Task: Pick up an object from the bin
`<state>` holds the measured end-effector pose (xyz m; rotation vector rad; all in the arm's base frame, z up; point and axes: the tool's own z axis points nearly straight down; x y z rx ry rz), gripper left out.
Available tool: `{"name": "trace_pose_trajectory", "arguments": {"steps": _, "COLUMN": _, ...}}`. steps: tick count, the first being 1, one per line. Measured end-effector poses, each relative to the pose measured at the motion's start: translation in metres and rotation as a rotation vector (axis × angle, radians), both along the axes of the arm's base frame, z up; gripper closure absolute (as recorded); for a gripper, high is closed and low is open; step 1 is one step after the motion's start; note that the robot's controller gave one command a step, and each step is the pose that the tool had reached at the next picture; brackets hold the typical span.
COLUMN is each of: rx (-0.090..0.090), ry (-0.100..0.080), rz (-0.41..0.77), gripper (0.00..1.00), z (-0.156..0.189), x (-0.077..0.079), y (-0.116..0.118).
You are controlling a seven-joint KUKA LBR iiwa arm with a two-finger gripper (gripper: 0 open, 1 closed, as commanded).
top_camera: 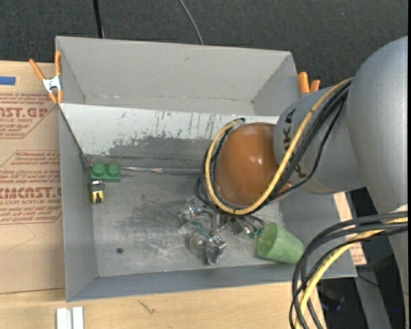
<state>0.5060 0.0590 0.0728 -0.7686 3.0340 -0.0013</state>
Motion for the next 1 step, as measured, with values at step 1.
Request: {"name": "trace_pose_trajectory", "arguments": {"steps": 1, "rx": 0.0, "ry": 0.0, "rz": -0.001, "gripper": 1.0, "z": 0.001, "x": 0.0004, "y": -0.0004}}
